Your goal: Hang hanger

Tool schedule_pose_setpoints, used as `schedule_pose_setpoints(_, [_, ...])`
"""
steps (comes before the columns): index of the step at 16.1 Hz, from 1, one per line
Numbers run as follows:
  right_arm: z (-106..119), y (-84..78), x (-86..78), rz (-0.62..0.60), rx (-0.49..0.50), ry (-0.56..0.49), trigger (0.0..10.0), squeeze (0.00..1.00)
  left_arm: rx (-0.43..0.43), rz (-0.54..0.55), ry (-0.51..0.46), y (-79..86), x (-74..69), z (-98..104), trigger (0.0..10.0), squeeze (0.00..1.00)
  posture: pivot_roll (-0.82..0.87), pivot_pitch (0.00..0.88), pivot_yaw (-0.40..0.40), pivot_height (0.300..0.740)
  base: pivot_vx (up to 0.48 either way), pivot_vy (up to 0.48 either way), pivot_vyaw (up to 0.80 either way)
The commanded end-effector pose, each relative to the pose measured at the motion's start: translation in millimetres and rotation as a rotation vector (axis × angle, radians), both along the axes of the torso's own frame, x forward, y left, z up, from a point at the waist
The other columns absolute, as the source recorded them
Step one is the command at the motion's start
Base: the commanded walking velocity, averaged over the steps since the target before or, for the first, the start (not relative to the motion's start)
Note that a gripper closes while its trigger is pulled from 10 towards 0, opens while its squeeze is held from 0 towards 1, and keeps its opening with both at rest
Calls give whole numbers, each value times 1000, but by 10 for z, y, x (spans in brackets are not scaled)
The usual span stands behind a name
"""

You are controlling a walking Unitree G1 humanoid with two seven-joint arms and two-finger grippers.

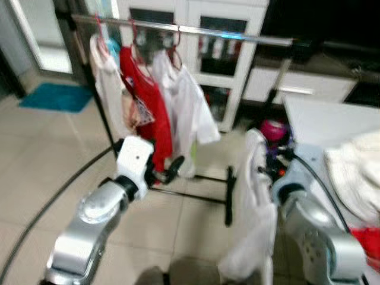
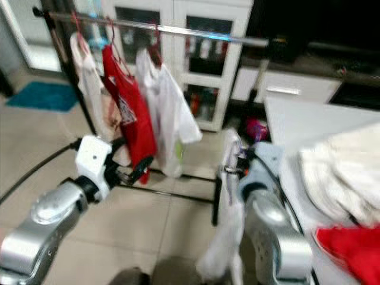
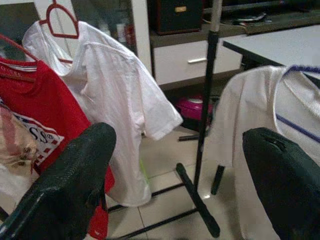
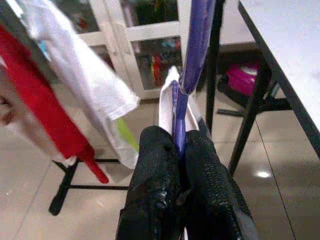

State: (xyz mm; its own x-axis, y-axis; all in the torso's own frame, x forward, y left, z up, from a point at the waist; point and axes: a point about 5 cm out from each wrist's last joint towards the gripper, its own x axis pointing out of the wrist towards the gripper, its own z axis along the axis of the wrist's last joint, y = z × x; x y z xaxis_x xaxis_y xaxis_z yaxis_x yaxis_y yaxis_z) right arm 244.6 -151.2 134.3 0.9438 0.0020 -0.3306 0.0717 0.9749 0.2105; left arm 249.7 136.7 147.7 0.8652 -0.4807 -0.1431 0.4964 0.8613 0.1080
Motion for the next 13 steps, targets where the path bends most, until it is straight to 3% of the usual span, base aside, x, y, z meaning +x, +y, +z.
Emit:
schedule_pose_setpoints(1, [19, -34, -1, 2, -6, -7, 10000, 0, -12, -16, -5, -41, -8, 11, 10000, 0, 84, 10, -21, 740, -277, 0, 0])
schedule_pose_setpoints(6, [56, 28, 31, 86, -14, -33, 10000, 0, -18, -17, -5, -42, -7, 18, 10000, 0, 86, 18, -17, 740, -261, 0, 0])
schedule_pose_setpoints(9, [172, 103, 112, 174, -10, -106, 10000, 0, -22, -60, -15, -88, 7, 34, 10000, 0, 83, 20, -5, 740, 0, 0, 0])
schedule_pose_setpoints(10, [305, 219, 156, 289, -3, -172, 10000, 0, -16, -79, -17, -138, 44, 30, 10000, 0, 75, 17, -3, 740, 0, 0, 0])
schedule_pose_setpoints(11, [392, 286, 163, 345, 17, -216, 4078, 0, 3, -67, -24, -147, 91, 25, 10000, 0, 74, 16, -6, 740, 0, 0, 0])
schedule_pose_setpoints(13, [512, 389, 167, 419, 51, -285, 0, 0, 87, -75, -25, -155, 152, -49, 10000, 0, 74, 13, -12, 740, 0, 0, 0])
